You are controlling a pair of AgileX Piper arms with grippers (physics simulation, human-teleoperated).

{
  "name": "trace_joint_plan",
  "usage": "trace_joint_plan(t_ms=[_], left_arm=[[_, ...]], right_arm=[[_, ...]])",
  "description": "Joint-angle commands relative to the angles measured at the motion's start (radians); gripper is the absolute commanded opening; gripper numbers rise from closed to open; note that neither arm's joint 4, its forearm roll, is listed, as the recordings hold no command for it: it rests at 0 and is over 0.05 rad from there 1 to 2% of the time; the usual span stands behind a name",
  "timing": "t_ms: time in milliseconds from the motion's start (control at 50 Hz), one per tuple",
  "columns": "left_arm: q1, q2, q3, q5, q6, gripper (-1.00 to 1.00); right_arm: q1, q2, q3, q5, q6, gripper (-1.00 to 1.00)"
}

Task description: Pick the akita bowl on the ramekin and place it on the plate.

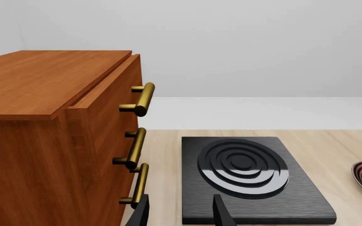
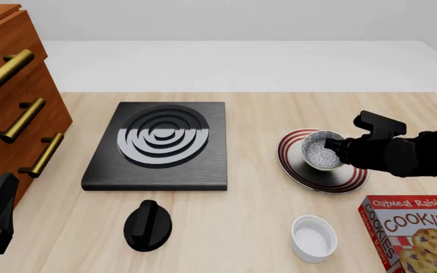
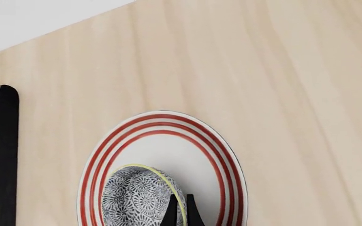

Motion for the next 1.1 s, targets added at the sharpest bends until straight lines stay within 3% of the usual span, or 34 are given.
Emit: trace_joint_plan(t_ms=[20, 320, 340, 600, 760, 940, 1100], left_arm=[[0.000, 0.000, 0.000, 0.000, 0.000, 1.00], [0.000, 0.000, 0.000, 0.000, 0.000, 1.00], [0.000, 0.000, 0.000, 0.000, 0.000, 1.00], [0.000, 0.000, 0.000, 0.000, 0.000, 1.00], [0.000, 0.000, 0.000, 0.000, 0.000, 1.00], [0.000, 0.000, 0.000, 0.000, 0.000, 1.00], [0.000, 0.000, 0.000, 0.000, 0.000, 1.00]], right_arm=[[0.002, 0.022, 0.010, -0.026, 0.024, -1.00], [-0.001, 0.011, 0.025, -0.042, 0.036, -1.00], [0.000, 0.009, 0.025, -0.042, 0.033, 1.00], [-0.001, -0.014, 0.021, -0.032, 0.043, 1.00], [-0.023, -0.082, 0.019, 0.009, 0.020, 1.00], [-0.083, -0.275, 0.020, 0.108, -0.028, 1.00], [-0.081, -0.464, 0.019, 0.208, -0.045, 1.00]])
